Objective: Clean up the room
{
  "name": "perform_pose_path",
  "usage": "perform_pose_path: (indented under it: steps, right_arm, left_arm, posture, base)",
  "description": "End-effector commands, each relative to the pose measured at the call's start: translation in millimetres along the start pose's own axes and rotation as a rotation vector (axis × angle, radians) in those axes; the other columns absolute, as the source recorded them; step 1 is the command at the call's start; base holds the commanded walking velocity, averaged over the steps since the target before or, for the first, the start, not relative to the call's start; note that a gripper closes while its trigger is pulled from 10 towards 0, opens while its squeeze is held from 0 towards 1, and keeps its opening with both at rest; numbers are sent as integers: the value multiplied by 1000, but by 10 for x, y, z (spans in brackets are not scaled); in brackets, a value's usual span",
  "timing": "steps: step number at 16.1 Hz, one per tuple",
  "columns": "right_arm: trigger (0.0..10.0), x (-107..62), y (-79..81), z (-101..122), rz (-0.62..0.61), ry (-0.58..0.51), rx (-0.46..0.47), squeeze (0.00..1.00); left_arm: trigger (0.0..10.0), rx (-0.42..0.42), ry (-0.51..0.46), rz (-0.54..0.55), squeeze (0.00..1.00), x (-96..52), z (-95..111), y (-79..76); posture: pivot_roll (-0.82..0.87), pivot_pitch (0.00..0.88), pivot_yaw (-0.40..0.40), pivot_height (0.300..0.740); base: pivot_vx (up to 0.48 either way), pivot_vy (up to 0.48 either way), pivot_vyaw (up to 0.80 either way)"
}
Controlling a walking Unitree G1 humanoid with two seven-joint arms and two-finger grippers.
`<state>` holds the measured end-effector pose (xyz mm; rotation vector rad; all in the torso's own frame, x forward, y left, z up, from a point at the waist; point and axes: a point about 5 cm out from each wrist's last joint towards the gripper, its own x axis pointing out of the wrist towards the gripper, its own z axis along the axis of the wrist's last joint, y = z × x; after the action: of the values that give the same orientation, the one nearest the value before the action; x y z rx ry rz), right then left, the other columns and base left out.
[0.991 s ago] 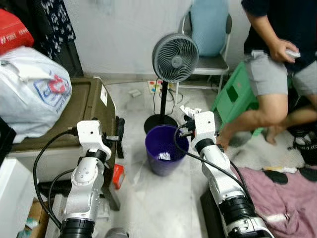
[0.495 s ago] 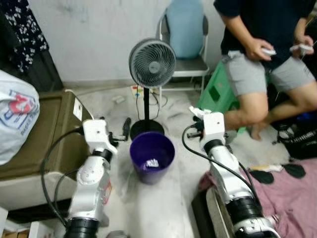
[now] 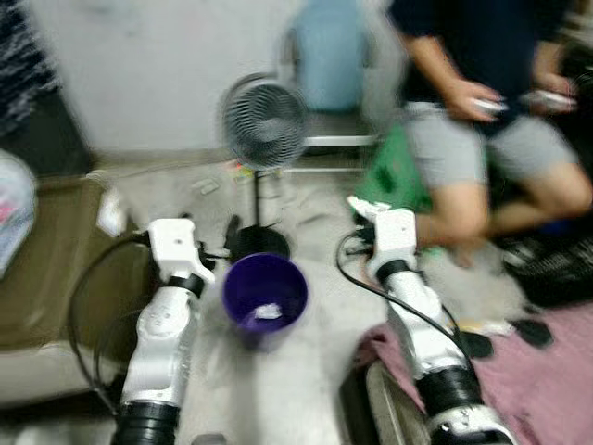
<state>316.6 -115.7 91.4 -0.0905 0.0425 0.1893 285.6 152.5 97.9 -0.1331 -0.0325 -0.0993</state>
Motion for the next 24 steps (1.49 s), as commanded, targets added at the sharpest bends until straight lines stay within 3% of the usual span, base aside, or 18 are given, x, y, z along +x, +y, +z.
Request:
perform_pose_path:
  steps: [1, 18, 24]
  right_arm:
    - [10000, 29, 35, 60, 14, -22, 0, 0]
    - [10000, 20, 44, 24, 19, -6, -14, 0]
    - [10000, 36, 17, 2, -2, 18, 16, 0]
  left_arm:
    - [10000, 1, 5, 5, 0, -13, -13, 22]
    - [10000, 3, 21, -2, 0, -23, -43, -30]
    - [10000, -3, 15, 1, 0, -17, -31, -25]
  posture:
    - [86, 0, -53, 740]
    - [89, 0, -57, 740]
    - [90, 0, -58, 740]
  base:
    - [0, 0, 800]
    - [0, 0, 732]
    - [0, 0, -267]
